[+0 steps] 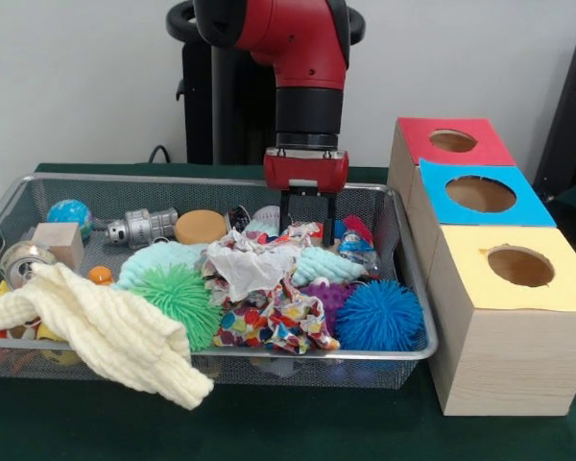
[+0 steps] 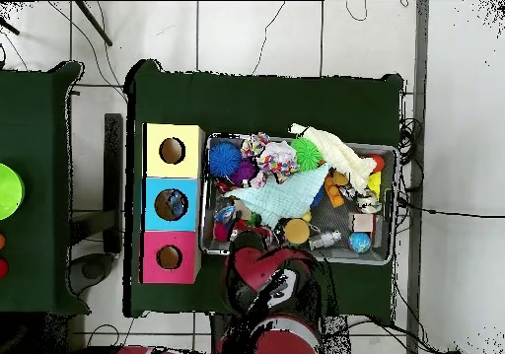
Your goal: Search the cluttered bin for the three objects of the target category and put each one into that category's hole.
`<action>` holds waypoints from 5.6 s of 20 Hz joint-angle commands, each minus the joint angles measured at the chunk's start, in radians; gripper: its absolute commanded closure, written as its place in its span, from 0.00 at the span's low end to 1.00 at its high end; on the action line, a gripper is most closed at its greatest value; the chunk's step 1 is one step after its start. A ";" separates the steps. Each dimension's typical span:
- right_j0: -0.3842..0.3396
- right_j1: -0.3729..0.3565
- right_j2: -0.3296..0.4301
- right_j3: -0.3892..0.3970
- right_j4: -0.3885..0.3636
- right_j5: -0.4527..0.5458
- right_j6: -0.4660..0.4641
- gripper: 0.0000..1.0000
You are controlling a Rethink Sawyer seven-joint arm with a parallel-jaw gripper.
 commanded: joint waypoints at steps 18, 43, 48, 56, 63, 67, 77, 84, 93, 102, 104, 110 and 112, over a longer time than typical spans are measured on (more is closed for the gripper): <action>-0.105 -0.217 0.126 0.004 -0.087 0.210 -0.010 0.00; 0.029 -0.180 0.051 0.017 0.025 0.163 0.076 0.00; 0.070 -0.129 0.018 -0.005 0.075 0.129 0.084 0.00; 0.128 -0.023 -0.024 -0.054 0.185 0.052 0.086 0.00; 0.146 0.012 -0.029 -0.072 0.246 0.029 0.074 0.00; 0.152 0.016 -0.028 -0.071 0.264 0.026 0.067 0.00; 0.162 0.063 -0.034 -0.101 0.309 -0.003 0.055 0.00; 0.166 0.068 -0.026 -0.109 0.323 0.000 0.055 0.00; 0.193 0.081 -0.021 -0.116 0.368 -0.001 0.066 0.00; 0.231 0.066 -0.005 -0.112 0.429 0.028 0.086 0.00; 0.242 0.077 -0.010 -0.119 0.452 0.023 0.088 0.00; 0.254 0.101 -0.017 -0.137 0.486 0.005 0.078 0.00; 0.257 0.110 -0.021 -0.142 0.495 -0.003 0.077 0.00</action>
